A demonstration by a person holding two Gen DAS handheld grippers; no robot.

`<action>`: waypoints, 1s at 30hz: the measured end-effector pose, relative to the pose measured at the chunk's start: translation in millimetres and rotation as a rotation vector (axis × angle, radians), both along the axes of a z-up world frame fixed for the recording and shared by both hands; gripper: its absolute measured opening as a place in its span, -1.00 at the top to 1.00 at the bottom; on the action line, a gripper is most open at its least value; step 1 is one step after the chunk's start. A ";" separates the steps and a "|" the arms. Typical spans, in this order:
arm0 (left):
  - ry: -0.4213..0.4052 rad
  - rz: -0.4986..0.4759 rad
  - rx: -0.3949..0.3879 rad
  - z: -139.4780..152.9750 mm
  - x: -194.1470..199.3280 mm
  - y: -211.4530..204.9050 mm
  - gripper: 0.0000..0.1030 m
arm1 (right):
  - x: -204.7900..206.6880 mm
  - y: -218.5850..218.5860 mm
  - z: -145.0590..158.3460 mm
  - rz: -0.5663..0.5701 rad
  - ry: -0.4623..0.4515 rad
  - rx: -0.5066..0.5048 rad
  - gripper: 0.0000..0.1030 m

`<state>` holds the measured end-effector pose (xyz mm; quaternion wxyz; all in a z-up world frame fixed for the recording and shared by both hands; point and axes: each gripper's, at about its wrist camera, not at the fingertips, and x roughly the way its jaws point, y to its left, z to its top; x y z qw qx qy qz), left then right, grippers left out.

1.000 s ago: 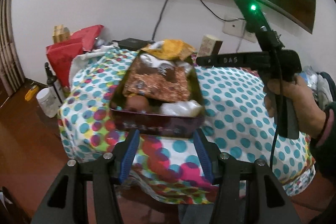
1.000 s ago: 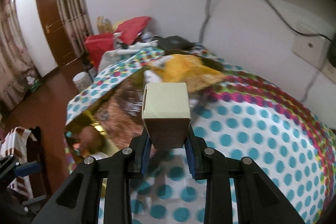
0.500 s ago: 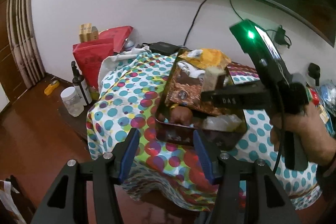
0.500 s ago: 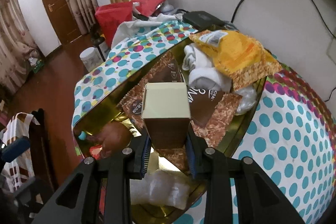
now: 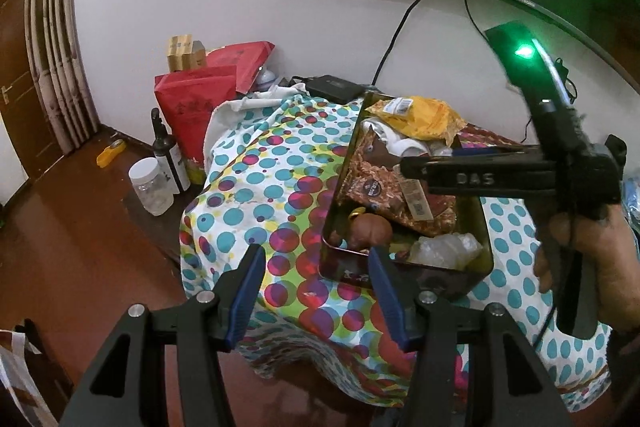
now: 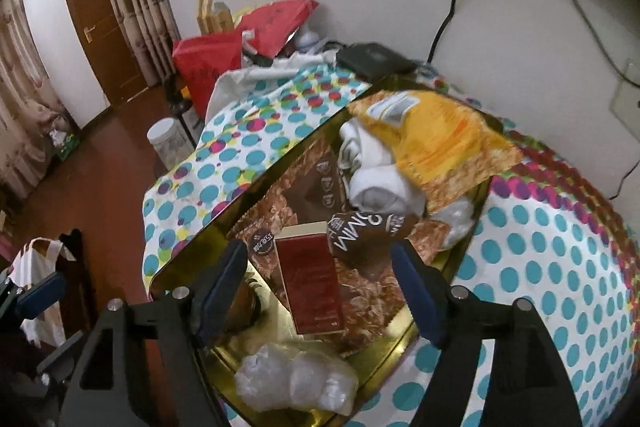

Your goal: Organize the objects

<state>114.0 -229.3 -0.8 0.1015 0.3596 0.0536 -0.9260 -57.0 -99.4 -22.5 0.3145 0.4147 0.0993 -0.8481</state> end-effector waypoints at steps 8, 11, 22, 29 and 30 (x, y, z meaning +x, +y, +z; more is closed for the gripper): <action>-0.013 -0.020 0.003 12.1 -11.4 12.0 -0.07 | 29.4 48.2 19.3 -0.102 0.052 0.002 -0.90; -0.013 -0.037 0.008 17.2 -17.8 20.3 -0.07 | 42.5 77.6 29.0 -0.168 0.049 -0.004 -0.99; -0.019 -0.123 -0.069 33.7 -36.1 67.2 -0.17 | 84.0 151.6 22.1 -0.304 -0.030 0.025 -1.00; -0.072 -0.179 0.060 33.8 -48.7 75.7 -0.20 | 96.0 159.6 15.3 -0.282 -0.062 -0.016 -1.00; -0.081 -0.167 0.065 33.3 -50.7 75.9 -0.20 | 96.6 159.8 14.9 -0.280 -0.064 -0.016 -1.00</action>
